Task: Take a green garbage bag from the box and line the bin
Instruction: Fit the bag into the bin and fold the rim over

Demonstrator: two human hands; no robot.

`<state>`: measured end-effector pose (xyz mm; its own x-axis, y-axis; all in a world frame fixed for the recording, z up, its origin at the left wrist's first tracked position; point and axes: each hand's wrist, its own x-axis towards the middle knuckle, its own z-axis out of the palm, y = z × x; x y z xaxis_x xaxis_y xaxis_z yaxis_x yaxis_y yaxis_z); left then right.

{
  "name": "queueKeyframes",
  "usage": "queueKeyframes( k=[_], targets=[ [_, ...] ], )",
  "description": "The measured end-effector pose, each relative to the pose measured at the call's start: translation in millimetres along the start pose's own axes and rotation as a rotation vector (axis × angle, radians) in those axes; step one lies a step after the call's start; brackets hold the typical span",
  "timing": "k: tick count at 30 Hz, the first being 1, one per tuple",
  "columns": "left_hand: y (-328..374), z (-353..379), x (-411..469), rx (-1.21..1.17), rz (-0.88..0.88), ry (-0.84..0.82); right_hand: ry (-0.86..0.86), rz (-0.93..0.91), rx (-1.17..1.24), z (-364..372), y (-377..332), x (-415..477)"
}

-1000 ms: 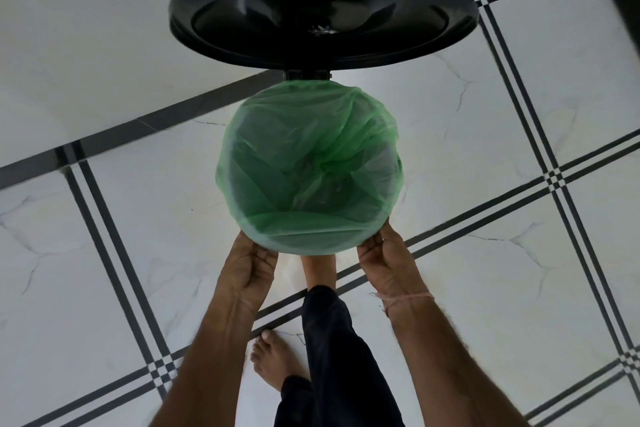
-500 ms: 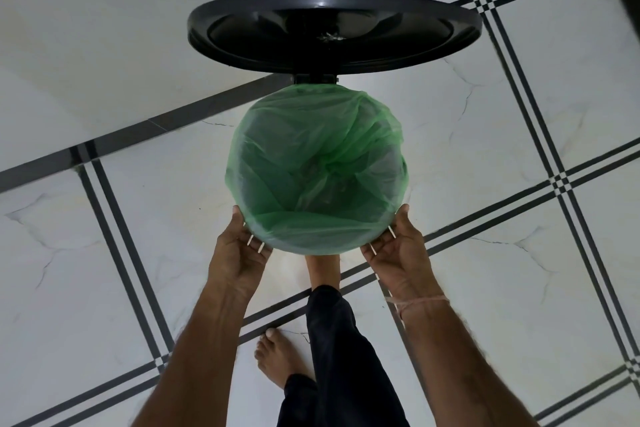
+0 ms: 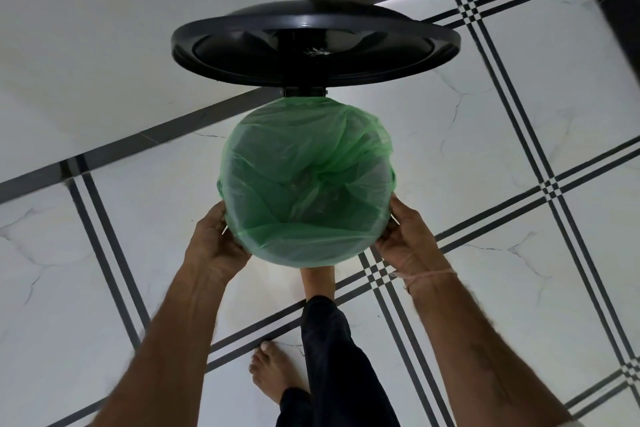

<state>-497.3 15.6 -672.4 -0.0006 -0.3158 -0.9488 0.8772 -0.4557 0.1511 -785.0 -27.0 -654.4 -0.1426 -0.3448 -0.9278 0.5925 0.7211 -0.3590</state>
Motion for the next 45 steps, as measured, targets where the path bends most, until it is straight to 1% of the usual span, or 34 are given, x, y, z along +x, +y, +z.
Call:
queueKeyframes(
  k=[4, 6, 9, 12, 14, 16, 19, 20, 22, 24, 27, 30, 32, 34, 37, 40, 42, 45],
  targets=[
    [0.7, -0.6, -3.1, 0.003, 0.001, 0.045, 0.073, -0.049, -0.030, 11.1, 1.7, -7.2],
    [-0.3, -1.9, -3.4, 0.006, 0.055, 0.081, 0.110, -0.107, -0.054, 12.9, 3.1, -12.3],
    [-5.6, -0.8, -6.4, 0.047, 0.185, 0.086, 0.106, -0.138, -0.014, 12.3, 6.4, -14.6],
    [-9.8, 4.6, -12.4, 0.130, 0.231, 0.089, 0.064, -0.112, 0.027, 10.6, 8.4, -15.9],
    [-11.5, 5.6, -12.1, 0.141, 0.219, 0.096, 0.036, -0.099, 0.059, 11.5, 8.5, -17.6],
    [-13.1, 7.4, -15.7, 0.122, 0.207, 0.137, 0.052, -0.088, 0.049, 13.1, 7.6, -19.3],
    [-21.5, 10.2, -21.6, 0.131, 0.174, 0.232, 0.139, -0.053, -0.090, 12.6, 8.8, -19.9],
    [-26.9, 11.4, -23.4, 0.090, 0.152, 0.229, 0.154, -0.046, -0.121, 11.8, 9.9, -21.3],
    [-41.0, 15.8, -29.1, -0.064, 0.092, 0.214, 0.153, -0.029, -0.103, 10.2, 14.4, -25.2],
    [-58.8, 15.3, -36.2, -0.195, 0.048, 0.208, 0.125, 0.007, -0.052, 7.6, 25.1, -31.0],
    [-87.2, 8.8, -44.2, -0.354, 0.048, 0.124, 0.097, 0.072, 0.084, 2.3, 48.9, -36.0],
    [-103.1, 4.4, -44.4, -0.361, 0.064, 0.083, 0.049, 0.061, 0.252, -0.4, 66.9, -35.8],
    [-109.5, 5.3, -38.9, -0.375, 0.075, 0.025, 0.022, 0.041, 0.283, 0.4, 71.3, -31.7],
    [-112.8, 1.3, -32.0, -0.374, 0.090, 0.004, 0.012, 0.031, 0.296, 1.3, 74.5, -25.2],
    [-109.9, 0.9, -22.7, -0.328, 0.074, 0.034, 0.012, 0.014, 0.302, 2.6, 75.0, -17.4],
    [-107.3, 4.9, -23.3, -0.193, 0.093, 0.111, 0.007, -0.019, 0.308, 0.2, 76.6, -15.6],
    [-104.6, 5.1, -25.2, -0.208, 0.088, 0.154, 0.000, -0.031, 0.324, -2.5, 73.6, -15.8],
    [-97.8, 4.3, -29.7, -0.253, 0.145, 0.148, -0.028, -0.045, 0.295, -1.5, 64.3, -12.7]
  ],
)
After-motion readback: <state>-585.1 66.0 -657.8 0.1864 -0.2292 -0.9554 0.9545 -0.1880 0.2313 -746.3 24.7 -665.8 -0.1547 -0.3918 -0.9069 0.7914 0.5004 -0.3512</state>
